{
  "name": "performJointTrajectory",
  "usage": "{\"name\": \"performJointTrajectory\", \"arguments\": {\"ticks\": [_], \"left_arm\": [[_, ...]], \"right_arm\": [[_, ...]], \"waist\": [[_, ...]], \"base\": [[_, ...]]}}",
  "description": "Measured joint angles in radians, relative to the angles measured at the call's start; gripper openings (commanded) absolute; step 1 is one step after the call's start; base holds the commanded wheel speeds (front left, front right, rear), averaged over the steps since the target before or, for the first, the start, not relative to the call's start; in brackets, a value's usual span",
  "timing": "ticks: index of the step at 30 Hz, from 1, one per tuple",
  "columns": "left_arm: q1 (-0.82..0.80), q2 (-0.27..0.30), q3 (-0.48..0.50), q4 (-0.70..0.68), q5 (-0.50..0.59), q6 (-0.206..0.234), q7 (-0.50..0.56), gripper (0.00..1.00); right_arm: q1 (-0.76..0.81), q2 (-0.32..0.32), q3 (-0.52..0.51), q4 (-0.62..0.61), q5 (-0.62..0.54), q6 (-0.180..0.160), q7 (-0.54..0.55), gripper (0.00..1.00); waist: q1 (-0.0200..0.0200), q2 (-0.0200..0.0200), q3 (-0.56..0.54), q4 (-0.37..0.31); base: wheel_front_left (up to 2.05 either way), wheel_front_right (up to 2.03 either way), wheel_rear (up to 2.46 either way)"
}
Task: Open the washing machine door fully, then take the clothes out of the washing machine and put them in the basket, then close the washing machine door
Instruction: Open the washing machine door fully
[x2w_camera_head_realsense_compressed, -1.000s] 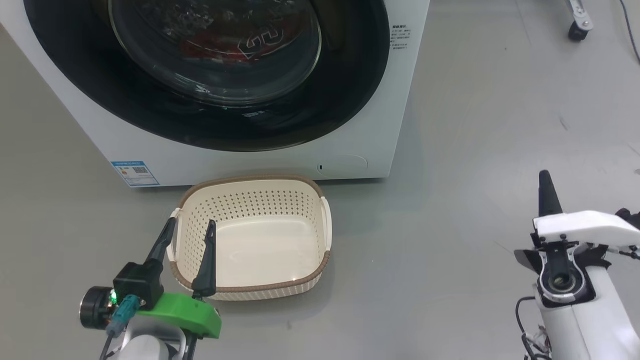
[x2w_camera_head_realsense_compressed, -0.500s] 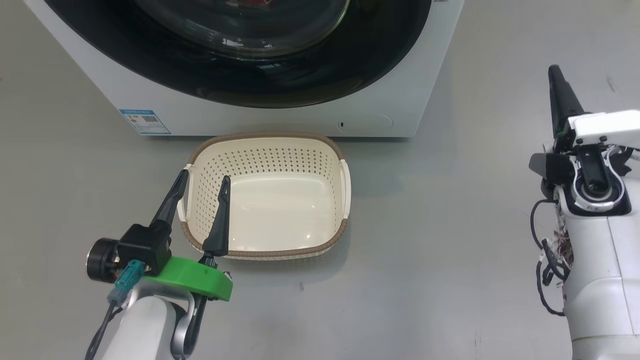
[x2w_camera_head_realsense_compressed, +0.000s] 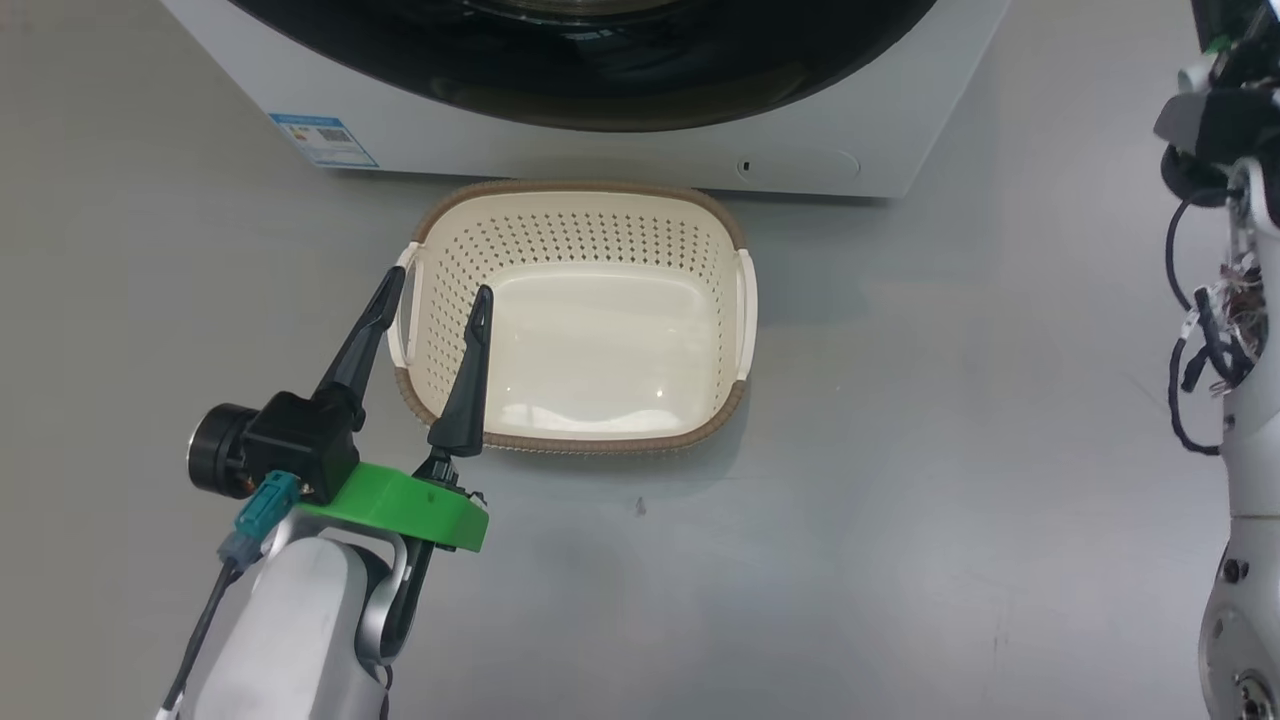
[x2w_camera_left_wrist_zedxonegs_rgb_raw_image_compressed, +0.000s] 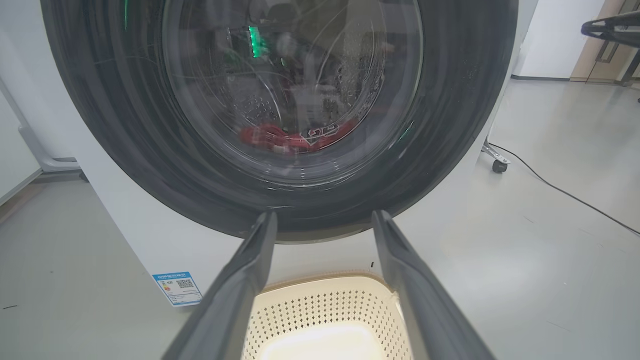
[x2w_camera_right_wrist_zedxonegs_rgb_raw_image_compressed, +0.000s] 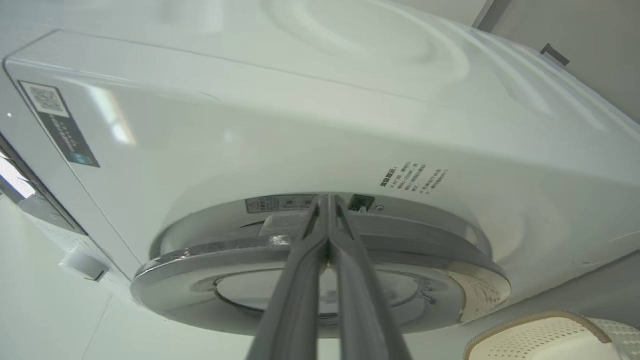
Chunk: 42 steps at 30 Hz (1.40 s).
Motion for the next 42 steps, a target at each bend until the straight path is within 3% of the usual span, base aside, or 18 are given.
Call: {"name": "performJointTrajectory", "arguments": {"ticks": [8,20,42], "left_arm": [[-0.037,-0.007,-0.014,-0.004,-0.003,-0.009,0.000,1.00],[-0.071,-0.011,-0.024,-0.004,-0.019,-0.018,0.000,1.00],[-0.083,-0.015,-0.035,-0.012,-0.055,-0.016,0.000,1.00]], "right_arm": [[-0.116,-0.069,0.036,0.017,-0.007,-0.044,0.095,0.00],[-0.252,-0.097,0.070,0.073,-0.007,-0.092,0.192,0.00],[-0.335,-0.115,0.066,0.167,0.045,-0.097,0.309,0.00]], "waist": [[0.0000,0.0000,0.061,0.054],[0.0000,0.0000,0.124,0.134],[0.0000,0.0000,0.154,0.151]], "base": [[0.00,0.00,0.00],[0.00,0.00,0.00],[0.00,0.00,0.00]]}}
